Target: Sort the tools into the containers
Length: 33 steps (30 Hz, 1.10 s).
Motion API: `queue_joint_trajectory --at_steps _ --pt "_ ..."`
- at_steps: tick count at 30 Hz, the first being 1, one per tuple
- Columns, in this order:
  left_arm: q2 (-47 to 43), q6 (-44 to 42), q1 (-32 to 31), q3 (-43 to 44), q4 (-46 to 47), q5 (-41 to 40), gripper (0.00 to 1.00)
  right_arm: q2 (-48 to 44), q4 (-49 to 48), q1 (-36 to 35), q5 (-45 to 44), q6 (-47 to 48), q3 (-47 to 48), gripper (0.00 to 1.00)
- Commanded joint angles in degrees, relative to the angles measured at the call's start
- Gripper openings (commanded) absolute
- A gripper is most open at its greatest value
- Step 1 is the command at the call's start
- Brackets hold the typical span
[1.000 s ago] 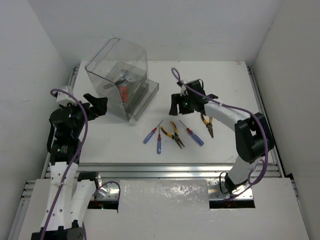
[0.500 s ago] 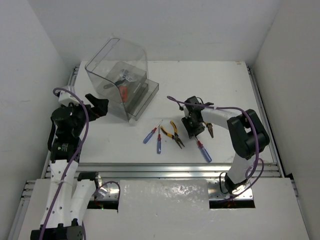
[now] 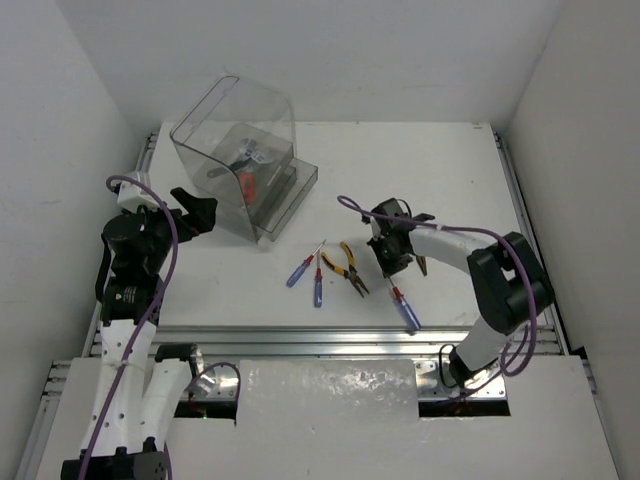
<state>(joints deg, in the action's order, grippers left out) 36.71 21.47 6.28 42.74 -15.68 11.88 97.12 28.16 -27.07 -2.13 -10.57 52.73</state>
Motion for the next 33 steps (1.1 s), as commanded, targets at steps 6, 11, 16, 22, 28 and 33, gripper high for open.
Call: queue_joint_trajectory --at_steps 6,11,16,22,28,33 --pt "-0.41 -0.38 -0.66 1.91 1.88 0.43 1.0 -16.51 -12.25 1.32 7.84 -13.84 0.09 0.0" --pt "-0.59 -0.38 -0.66 1.91 1.71 -0.01 1.0 -18.46 -17.34 3.69 9.68 -24.21 7.19 0.0" --pt "-0.41 -0.38 -0.66 2.0 1.62 -0.71 1.0 -13.46 -36.48 3.87 7.94 -45.73 8.09 0.0" --pt "0.03 -0.47 -0.57 2.0 1.53 -0.63 1.0 2.35 -50.4 2.03 6.28 -67.82 15.98 0.0" --pt "-0.23 -0.47 -0.57 2.0 1.53 -0.54 1.0 12.73 -44.61 -0.7 -1.91 -69.59 28.03 0.0" --pt "0.03 -0.38 -0.57 2.0 1.79 0.69 1.0 18.53 -42.67 -1.67 -0.77 -69.68 34.09 0.0"
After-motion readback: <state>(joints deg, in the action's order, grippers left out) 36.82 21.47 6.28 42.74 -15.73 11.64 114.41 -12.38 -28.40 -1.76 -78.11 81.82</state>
